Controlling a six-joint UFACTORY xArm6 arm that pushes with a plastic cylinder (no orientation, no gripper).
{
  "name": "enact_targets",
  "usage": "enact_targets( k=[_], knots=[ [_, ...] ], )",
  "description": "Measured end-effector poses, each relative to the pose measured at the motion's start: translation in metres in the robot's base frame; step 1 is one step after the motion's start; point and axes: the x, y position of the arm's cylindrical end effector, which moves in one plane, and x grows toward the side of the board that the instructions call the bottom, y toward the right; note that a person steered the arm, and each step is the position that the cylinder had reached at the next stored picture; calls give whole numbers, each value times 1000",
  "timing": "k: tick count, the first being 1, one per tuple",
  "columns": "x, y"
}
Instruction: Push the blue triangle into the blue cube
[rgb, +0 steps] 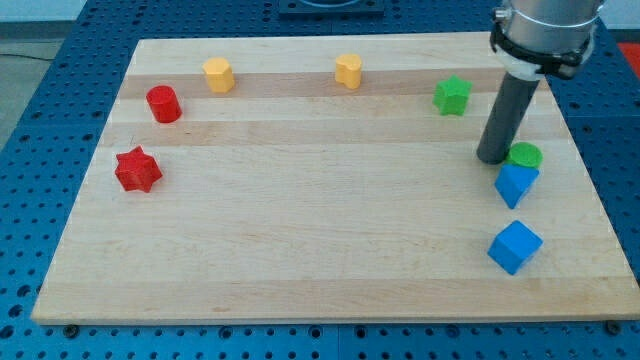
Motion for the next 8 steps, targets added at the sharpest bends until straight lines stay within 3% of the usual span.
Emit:
enact_targets(
  k=[2, 3, 4, 5, 8],
  knots=[
    [-27, -13],
    [-57, 61],
    [-43, 114],
    [-35, 124],
    [-9, 106]
  ],
)
